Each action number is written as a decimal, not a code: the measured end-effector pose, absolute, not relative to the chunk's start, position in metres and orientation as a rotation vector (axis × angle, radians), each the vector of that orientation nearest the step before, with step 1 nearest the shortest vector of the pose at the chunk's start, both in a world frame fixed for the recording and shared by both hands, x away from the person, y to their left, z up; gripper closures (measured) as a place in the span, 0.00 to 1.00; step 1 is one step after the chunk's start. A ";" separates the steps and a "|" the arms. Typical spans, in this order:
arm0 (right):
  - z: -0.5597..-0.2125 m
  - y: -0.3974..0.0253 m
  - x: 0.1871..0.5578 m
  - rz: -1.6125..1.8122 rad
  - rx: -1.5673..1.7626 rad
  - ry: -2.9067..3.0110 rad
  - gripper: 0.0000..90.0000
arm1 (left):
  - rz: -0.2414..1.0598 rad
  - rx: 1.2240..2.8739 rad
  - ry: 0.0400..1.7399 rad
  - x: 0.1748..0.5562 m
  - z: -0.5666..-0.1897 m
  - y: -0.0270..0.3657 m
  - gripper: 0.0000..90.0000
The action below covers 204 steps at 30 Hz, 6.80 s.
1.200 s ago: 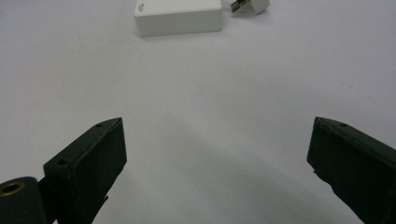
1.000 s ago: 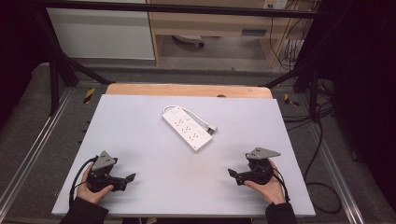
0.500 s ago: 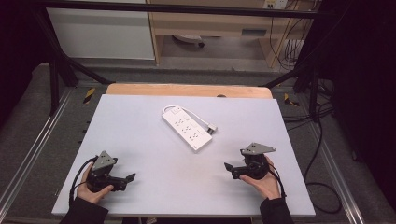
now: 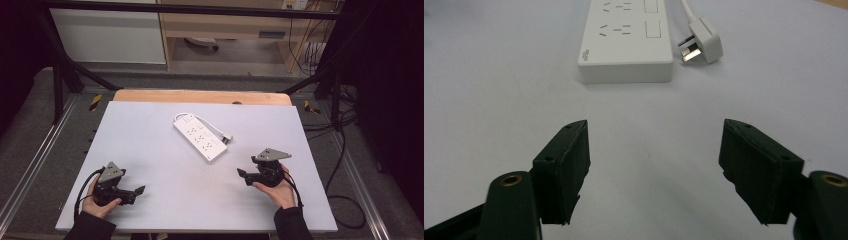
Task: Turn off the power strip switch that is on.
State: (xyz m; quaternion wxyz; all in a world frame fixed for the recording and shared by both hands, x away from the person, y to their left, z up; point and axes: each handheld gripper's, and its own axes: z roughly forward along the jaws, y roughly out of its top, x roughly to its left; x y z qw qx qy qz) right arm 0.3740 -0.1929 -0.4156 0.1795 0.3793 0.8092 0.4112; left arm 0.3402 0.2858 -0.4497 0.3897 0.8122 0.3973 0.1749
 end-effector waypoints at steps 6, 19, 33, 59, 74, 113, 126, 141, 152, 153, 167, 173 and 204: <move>-0.410 -0.184 0.379 1.185 1.051 2.296 0.42 | 0.444 2.066 1.009 0.340 -0.450 0.286 0.04; -0.402 -0.164 0.392 1.215 1.039 2.306 0.58 | 0.446 2.065 1.008 0.340 -0.450 0.286 0.04; -0.402 -0.153 0.403 1.227 1.055 2.292 0.68 | 0.447 2.065 1.009 0.340 -0.449 0.286 0.04; -0.399 -0.133 0.434 1.244 1.078 2.269 0.85 | 0.448 2.063 1.007 0.340 -0.449 0.287 0.04; -0.398 -0.119 0.454 1.250 1.087 2.272 0.93 | 0.448 2.063 1.005 0.340 -0.449 0.287 0.04; -0.399 -0.091 0.495 1.276 1.120 2.260 1.00 | 0.445 2.060 1.008 0.340 -0.448 0.288 0.04; -0.401 -0.077 0.507 1.277 1.125 2.258 1.00 | 0.444 2.057 1.010 0.340 -0.448 0.288 0.04; -0.403 -0.065 0.517 1.256 1.110 2.267 1.00 | 0.443 2.056 1.009 0.340 -0.448 0.288 0.04; -0.418 -0.059 0.527 1.242 1.152 2.275 1.00 | 0.443 2.056 1.009 0.340 -0.448 0.288 0.04; -0.419 -0.059 0.528 1.235 1.146 2.280 1.00 | 0.443 2.055 1.008 0.340 -0.448 0.288 0.04; -0.424 -0.046 0.540 1.204 1.142 2.286 1.00 | 0.442 2.051 1.008 0.340 -0.448 0.289 0.04; -0.429 -0.049 0.543 1.189 1.162 2.284 1.00 | 0.441 2.052 1.008 0.340 -0.448 0.289 0.04; -0.434 -0.051 0.548 1.182 1.163 2.266 1.00 | 0.441 2.051 1.008 0.340 -0.448 0.289 0.04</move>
